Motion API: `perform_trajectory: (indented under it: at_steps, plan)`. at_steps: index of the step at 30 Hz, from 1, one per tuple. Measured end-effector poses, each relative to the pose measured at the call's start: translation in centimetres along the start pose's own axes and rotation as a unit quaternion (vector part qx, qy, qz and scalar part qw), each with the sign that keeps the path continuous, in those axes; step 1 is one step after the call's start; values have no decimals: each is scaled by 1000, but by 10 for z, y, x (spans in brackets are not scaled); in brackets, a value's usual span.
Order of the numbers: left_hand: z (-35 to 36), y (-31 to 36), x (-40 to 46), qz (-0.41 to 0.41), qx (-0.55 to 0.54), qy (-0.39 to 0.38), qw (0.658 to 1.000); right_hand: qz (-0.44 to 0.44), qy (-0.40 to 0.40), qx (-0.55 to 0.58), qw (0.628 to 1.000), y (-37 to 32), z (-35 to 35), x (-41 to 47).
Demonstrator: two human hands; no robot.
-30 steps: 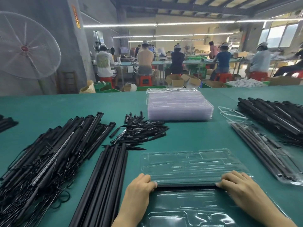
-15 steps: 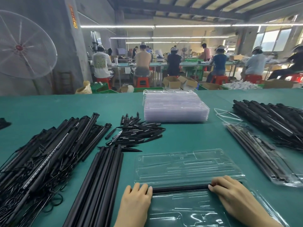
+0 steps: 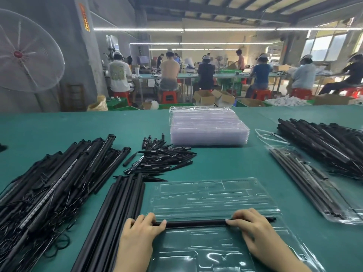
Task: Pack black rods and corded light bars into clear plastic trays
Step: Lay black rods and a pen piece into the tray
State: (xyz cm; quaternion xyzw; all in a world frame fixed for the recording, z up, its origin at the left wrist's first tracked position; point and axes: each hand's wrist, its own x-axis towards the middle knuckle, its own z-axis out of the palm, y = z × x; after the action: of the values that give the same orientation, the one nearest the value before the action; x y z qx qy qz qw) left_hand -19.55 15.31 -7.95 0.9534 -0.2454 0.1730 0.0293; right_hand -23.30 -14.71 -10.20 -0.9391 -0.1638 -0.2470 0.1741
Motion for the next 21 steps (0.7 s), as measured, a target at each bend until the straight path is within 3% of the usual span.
perform_trajectory:
  at_steps: [3, 5, 7, 9, 11, 13, 17, 19, 21]
  plan:
    - [-3, -2, 1, -10, -35, -10, 999, -1, 0, -6, 1000, -5, 4, 4]
    - [-12, 2, 9, -27, -50, -91, 994, -4, 3, -19, 1000, -8, 4, 4]
    - [2, 5, 11, -31, -9, -51, 998, -22, 12, -41, 999, -10, 4, 2]
    - [9, 16, 12, -81, -10, -96, 992, -45, 13, -62, 997, -11, 3, 4]
    - [8, 16, 9, -88, -39, -60, 993, -41, -3, -76, 996, -10, 0, 16]
    - [16, 18, 10, -61, -44, 23, 997, -19, -13, -78, 997, -12, -1, 38]
    - [34, 11, 9, -33, 23, 107, 993, -16, -35, -26, 999, -16, 19, 97]
    - [38, 7, 9, -37, 31, 151, 987, -11, -81, -25, 996, -12, 42, 132]
    - [38, 3, 9, -12, -13, 148, 989, 3, -141, -63, 988, -5, 66, 164]
